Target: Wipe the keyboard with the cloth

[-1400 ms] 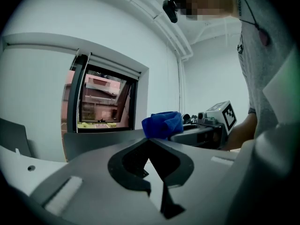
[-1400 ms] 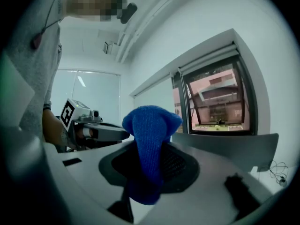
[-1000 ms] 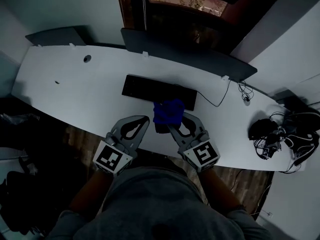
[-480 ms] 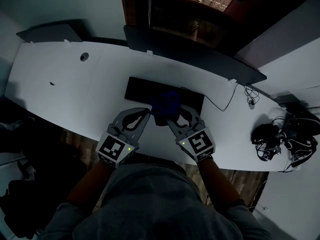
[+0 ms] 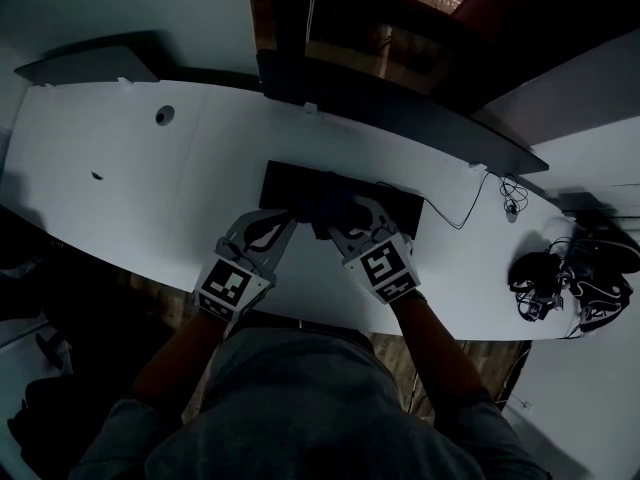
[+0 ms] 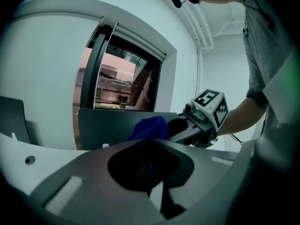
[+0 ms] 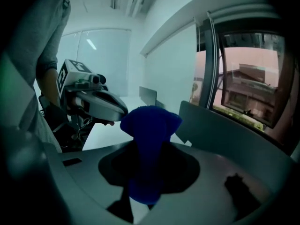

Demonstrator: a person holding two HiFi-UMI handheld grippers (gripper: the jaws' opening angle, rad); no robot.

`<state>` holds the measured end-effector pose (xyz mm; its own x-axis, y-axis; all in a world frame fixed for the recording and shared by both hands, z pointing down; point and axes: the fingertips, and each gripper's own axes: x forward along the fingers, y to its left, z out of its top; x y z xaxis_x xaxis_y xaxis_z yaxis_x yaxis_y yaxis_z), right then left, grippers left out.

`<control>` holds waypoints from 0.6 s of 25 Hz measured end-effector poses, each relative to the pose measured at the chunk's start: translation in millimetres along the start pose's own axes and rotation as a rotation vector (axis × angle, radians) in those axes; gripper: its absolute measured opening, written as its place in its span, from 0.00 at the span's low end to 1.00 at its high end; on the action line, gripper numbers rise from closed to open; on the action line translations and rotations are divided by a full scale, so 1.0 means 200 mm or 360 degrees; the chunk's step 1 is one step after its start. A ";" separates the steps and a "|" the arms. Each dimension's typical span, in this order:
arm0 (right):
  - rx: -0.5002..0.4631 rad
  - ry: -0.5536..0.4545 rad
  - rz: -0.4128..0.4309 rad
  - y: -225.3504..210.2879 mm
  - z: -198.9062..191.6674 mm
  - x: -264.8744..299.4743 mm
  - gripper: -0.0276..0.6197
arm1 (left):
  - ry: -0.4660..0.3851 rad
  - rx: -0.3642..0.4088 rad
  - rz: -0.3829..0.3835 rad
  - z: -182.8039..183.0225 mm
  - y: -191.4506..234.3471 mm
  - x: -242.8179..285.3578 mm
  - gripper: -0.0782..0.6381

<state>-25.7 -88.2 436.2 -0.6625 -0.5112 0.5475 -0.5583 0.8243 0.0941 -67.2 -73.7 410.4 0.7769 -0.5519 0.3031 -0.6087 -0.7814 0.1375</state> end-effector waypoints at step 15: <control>-0.0368 0.0542 0.0150 -0.10 -0.21 0.55 0.24 | 0.0136 -0.0164 0.0146 -0.30 0.48 0.02 0.12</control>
<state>-67.5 -150.3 529.9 -0.4807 -0.3530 0.8027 -0.3504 0.9165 0.1932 -132.0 -133.1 481.6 0.7033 -0.5894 0.3975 -0.6933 -0.6923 0.2000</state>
